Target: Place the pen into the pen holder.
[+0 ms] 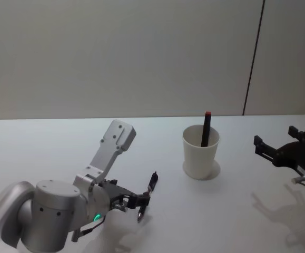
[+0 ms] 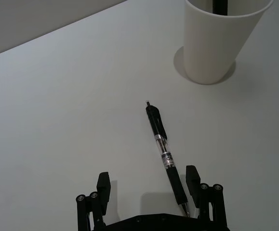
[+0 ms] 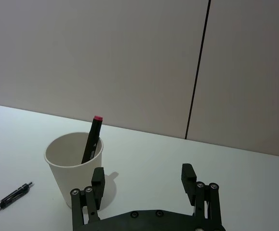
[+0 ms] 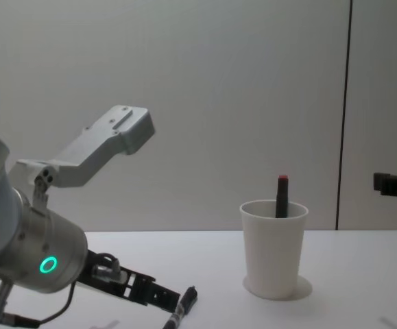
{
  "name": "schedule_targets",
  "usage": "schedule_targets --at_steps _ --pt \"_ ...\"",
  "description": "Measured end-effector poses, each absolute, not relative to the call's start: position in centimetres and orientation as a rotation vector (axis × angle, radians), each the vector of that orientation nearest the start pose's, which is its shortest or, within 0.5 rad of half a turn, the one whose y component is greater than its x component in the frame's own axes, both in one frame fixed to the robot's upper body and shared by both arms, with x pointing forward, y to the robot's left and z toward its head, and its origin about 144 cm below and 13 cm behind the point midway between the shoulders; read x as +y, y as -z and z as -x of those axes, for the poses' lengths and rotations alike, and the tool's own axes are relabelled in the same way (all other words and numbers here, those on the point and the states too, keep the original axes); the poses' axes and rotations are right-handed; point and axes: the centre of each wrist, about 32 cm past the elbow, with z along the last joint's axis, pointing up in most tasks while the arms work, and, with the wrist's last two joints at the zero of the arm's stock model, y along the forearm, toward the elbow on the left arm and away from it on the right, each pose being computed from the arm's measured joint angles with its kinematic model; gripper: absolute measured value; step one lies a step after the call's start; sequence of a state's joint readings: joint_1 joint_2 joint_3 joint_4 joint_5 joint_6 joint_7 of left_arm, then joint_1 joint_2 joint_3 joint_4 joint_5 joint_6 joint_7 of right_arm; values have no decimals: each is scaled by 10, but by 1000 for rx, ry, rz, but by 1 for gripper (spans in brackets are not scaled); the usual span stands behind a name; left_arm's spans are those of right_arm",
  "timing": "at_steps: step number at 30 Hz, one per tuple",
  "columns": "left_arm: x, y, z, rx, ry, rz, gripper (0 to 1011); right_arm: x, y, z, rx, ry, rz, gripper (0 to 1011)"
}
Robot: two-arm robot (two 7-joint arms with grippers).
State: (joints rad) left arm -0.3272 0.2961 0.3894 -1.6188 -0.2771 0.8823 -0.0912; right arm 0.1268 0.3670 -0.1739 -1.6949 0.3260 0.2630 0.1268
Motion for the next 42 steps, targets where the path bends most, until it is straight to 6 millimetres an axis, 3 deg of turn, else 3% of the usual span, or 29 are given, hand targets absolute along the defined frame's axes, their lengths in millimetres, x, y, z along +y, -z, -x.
schedule_targets --at_steps 42 --pt "170 -1226 -522 284 -1071 -603 1000 -268 -1219 -484 14 1247 111 1001"
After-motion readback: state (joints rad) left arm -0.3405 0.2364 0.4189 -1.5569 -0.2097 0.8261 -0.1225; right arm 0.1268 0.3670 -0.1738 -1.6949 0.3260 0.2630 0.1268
